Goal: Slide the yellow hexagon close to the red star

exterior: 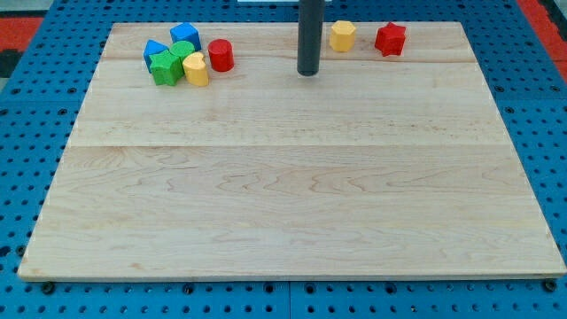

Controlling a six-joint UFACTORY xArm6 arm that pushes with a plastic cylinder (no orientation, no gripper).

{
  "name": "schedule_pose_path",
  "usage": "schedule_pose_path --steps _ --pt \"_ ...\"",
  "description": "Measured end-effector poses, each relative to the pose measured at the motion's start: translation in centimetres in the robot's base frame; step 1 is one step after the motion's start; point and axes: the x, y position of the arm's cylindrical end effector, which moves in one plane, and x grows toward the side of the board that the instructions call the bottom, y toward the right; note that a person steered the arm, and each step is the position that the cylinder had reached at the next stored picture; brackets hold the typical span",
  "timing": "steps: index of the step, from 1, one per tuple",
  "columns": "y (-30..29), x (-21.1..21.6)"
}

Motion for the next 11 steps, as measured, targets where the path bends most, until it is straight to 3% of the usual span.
schedule_pose_path --steps 1,5,6,7,9,11 --pt "-0.2 -4.8" --pt "-0.2 -6.2" --pt "0.9 -7.9" --pt "6.0 -8.0" --pt "7.3 -8.0" --pt "-0.7 -8.3"
